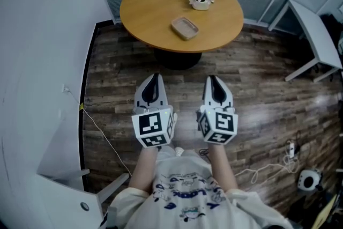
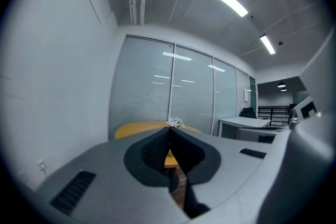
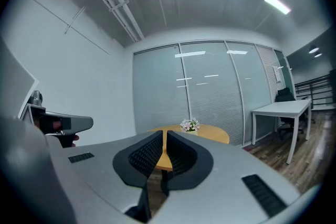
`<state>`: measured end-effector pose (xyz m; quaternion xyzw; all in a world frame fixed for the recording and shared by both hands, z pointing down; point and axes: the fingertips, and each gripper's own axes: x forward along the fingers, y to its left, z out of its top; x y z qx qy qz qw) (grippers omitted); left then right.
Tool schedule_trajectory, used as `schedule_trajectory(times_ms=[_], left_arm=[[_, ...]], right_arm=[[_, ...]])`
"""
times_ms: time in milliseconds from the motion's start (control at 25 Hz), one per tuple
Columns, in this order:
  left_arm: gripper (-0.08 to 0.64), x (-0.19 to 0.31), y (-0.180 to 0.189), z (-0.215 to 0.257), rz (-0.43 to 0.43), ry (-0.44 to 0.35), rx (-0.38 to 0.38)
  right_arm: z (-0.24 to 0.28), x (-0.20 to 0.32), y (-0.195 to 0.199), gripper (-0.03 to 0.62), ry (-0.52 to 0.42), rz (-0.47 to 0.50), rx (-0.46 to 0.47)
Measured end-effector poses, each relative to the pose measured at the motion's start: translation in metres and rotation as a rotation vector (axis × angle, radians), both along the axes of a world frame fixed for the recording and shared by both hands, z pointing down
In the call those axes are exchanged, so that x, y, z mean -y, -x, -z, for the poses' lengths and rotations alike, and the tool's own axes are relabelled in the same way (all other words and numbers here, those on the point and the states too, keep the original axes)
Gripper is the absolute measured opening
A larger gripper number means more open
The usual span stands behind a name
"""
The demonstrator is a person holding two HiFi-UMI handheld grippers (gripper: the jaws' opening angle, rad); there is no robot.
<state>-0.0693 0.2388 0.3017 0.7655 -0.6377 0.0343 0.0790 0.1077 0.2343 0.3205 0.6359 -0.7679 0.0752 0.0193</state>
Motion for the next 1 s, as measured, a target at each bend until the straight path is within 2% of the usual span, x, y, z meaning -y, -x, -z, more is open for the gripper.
schedule_trajectory(times_ms=[640,1000], left_arm=[[0.003,0.194,0.014,-0.004,-0.056,0.020,-0.025],[0.003,0.268,0.021,-0.023,-0.099,0.062,-0.026]], right_arm=[[-0.002,0.184,0.008,0.025,0.015,-0.063,-0.018],[-0.023,0.251,0.012,0.025,0.068,-0.107,-0.014]])
